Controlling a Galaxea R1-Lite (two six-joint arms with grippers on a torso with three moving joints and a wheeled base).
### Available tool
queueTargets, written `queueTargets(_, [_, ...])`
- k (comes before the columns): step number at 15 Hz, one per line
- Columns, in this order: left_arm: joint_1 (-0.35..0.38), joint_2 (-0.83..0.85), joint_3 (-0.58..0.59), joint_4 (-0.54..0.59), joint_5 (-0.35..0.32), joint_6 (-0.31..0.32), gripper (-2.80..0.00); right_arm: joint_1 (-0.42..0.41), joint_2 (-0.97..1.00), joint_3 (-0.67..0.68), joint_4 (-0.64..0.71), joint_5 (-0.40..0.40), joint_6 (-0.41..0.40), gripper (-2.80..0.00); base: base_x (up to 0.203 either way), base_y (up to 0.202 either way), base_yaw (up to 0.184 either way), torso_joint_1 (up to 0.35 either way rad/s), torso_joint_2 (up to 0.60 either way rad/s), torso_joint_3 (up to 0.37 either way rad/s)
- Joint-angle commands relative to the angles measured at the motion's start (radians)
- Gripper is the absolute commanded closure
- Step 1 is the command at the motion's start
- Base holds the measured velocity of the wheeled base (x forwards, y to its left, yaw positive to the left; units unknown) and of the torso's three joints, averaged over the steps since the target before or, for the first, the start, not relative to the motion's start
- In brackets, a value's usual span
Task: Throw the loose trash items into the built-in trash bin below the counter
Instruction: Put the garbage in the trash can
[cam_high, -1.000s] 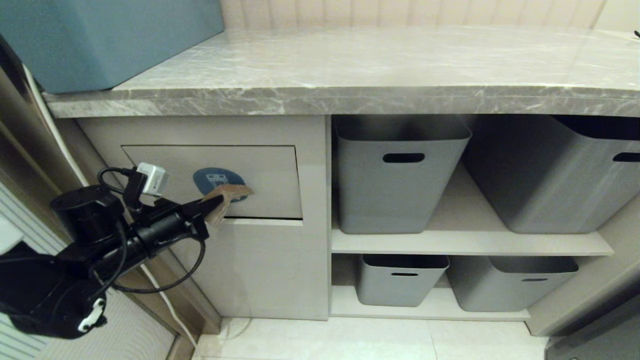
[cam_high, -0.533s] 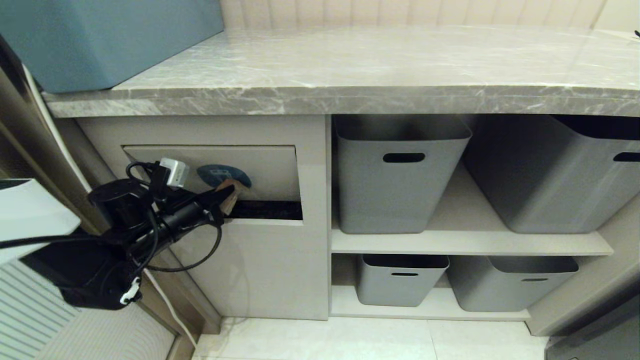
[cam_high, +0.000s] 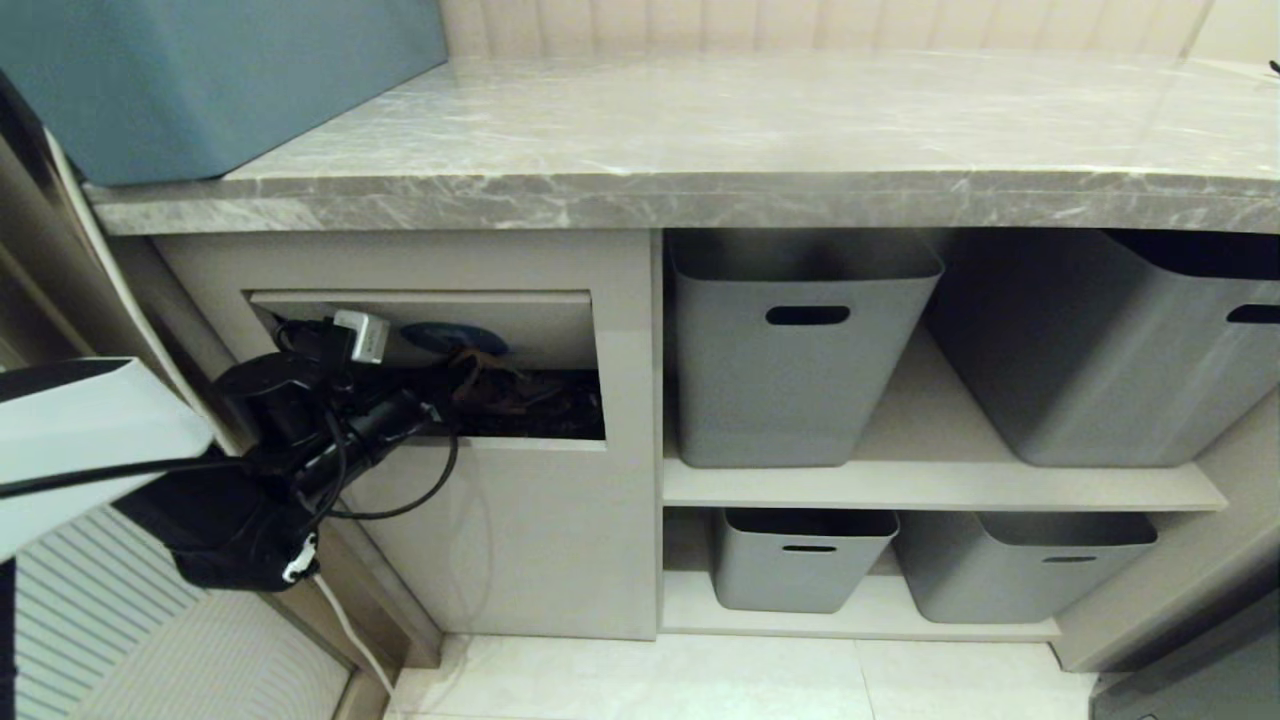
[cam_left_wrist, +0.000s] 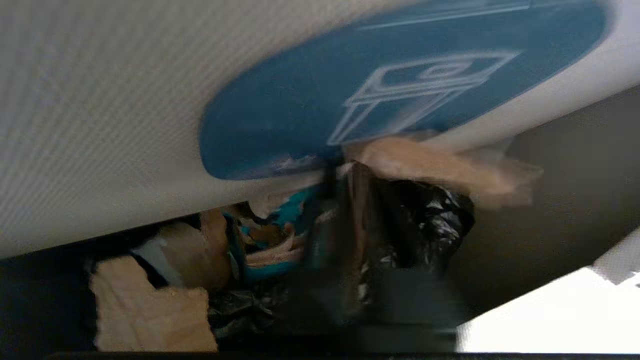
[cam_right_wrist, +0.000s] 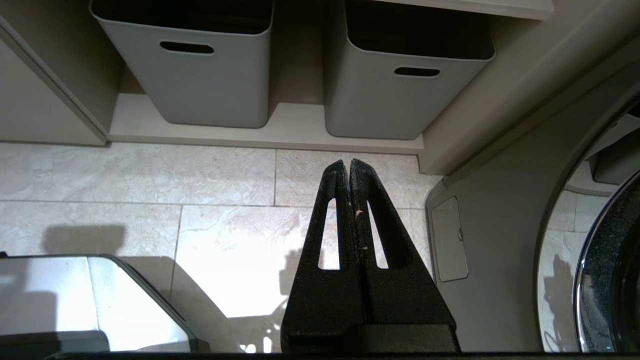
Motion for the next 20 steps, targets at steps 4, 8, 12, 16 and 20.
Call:
queueTargets(4, [-0.001,0.014,-0.041,-0.009,-0.001,-0.015,-2.80,0.000,0.002,0.000,-0.002,0.004,-0.015,0.00,0.000,0.000,0.000,0.000,0.00,0.000])
queueTargets(8, [-0.001,0.011,-0.029,-0.010,0.027,-0.017,-2.80,0.000,0.002,0.000,-0.002,0.004,-0.015,0.00,0.000,0.000,0.000,0.000,0.00,0.000])
queueTargets(12, [-0.010,-0.055,0.105,-0.010,0.028,-0.019,-2.80,0.000,0.002,0.000,-0.002,0.004,-0.007,0.00,0.000,0.000,0.000,0.000,0.00,0.000])
queueTargets(16, [-0.027,-0.229,0.296,-0.014,0.027,-0.038,-2.80,0.000,0.002,0.000,-0.002,0.008,-0.006,0.00,0.000,0.000,0.000,0.000,0.00,0.000])
queueTargets(20, [-0.036,-0.434,0.482,-0.013,0.028,-0.051,0.00,0.000,0.002,0.000,-0.002,0.007,-0.004,0.00,0.000,0.000,0.000,0.000,0.00,0.000])
